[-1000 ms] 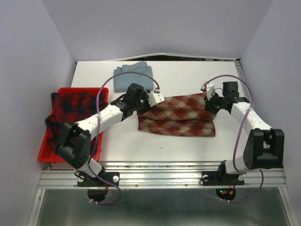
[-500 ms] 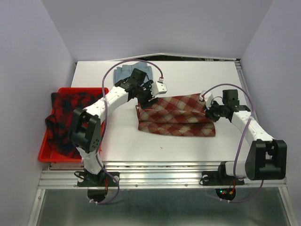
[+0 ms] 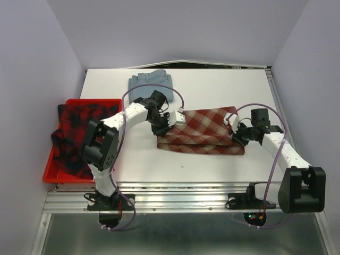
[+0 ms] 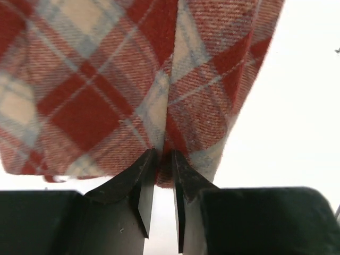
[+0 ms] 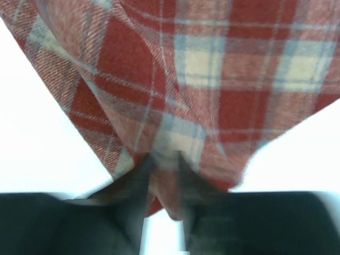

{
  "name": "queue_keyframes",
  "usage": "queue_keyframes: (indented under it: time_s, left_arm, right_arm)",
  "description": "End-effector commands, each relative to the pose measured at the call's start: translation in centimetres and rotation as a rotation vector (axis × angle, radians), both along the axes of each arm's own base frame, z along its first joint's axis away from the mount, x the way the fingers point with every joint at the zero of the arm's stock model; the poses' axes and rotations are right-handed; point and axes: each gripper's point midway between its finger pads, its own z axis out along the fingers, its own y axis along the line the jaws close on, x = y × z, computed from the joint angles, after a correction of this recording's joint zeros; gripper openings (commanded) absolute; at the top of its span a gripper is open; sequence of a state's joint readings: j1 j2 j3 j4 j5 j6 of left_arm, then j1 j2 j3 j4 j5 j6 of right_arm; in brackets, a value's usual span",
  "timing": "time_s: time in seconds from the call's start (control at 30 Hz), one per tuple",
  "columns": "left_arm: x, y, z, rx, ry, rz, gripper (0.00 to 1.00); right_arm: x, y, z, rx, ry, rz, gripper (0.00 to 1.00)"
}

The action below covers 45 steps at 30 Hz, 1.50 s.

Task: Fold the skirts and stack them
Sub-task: Fold the skirt

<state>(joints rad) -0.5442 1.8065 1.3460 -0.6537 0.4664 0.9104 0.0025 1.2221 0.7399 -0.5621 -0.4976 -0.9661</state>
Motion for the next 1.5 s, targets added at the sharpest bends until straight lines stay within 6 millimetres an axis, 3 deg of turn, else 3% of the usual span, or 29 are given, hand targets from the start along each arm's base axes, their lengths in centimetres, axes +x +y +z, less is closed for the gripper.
queue_keyframes:
  time_s: [0.0, 0.07, 0.27, 0.4, 0.57, 0.67, 0.8, 0.9, 1.07, 1.13, 1.17, 1.2, 1.3, 1.33, 1.4, 1.47]
  left_arm:
    - [-2.7, 0.3, 1.6, -0.025, -0.015, -0.046, 0.29]
    - [-3.5, 0.5, 0.8, -0.006, -0.005, -0.05, 0.3]
    - [-4.0, 0.8, -0.1, 0.028, -0.068, -0.027, 0.38]
    - [-2.6, -0.1, 2.1, -0.042, -0.116, 0.066, 0.48]
    - [-0.9, -1.4, 5.9, -0.159, -0.142, 0.199, 0.49]
    - [0.2, -1.4, 6.3, -0.167, -0.133, 0.283, 0.5]
    - [0.8, -0.9, 3.8, -0.109, -0.078, 0.332, 0.48]
    - [-0.8, -0.3, 0.7, -0.046, -0.013, 0.307, 0.41]
    - [-7.0, 0.0, -4.4, 0.061, 0.081, 0.187, 0.25]
    - [-9.2, -1.1, -5.0, 0.062, 0.079, 0.133, 0.22]
    - [-9.0, -1.3, -4.8, 0.05, 0.073, 0.141, 0.22]
    - [-10.4, -2.1, -5.2, 0.053, 0.08, 0.105, 0.22]
    - [-11.9, -4.8, -4.9, 0.02, 0.081, 0.07, 0.22]
    - [-11.8, -6.0, -4.3, -0.009, 0.075, 0.079, 0.25]
    - [-12.4, -7.9, -3.3, -0.051, 0.08, 0.069, 0.31]
    - [-12.1, -9.4, -1.7, -0.104, 0.089, 0.097, 0.38]
  right_arm:
    - [-1.2, 0.4, 0.6, -0.006, -0.012, 0.053, 0.39]
    - [-1.3, 0.4, 0.9, -0.003, -0.012, 0.039, 0.48]
    - [0.1, 0.5, 3.1, 0.04, -0.012, -0.044, 0.49]
    - [1.2, 0.9, 3.6, 0.082, 0.037, -0.094, 0.5]
    - [2.4, 0.7, 1.0, 0.089, 0.179, -0.179, 0.5]
    - [3.1, 0.3, -1.1, 0.07, 0.242, -0.228, 0.5]
    - [3.8, -0.5, -3.4, 0.031, 0.284, -0.269, 0.48]
    - [4.8, -1.3, -5.0, -0.012, 0.306, -0.307, 0.47]
    - [7.9, -2.9, -6.5, -0.081, 0.281, -0.381, 0.45]
    - [9.9, -3.2, -6.5, -0.087, 0.262, -0.404, 0.46]
    - [10.7, -3.2, -6.5, -0.087, 0.253, -0.407, 0.46]
    - [11.4, -3.2, -6.3, -0.083, 0.244, -0.41, 0.46]
    - [14.2, -3.0, -5.5, -0.065, 0.208, -0.418, 0.46]
    - [15.5, -2.9, -4.7, -0.05, 0.182, -0.425, 0.47]
    - [16.3, -2.8, -3.5, -0.036, 0.163, -0.431, 0.49]
    - [17.2, -2.6, -1.0, -0.021, 0.117, -0.421, 0.5]
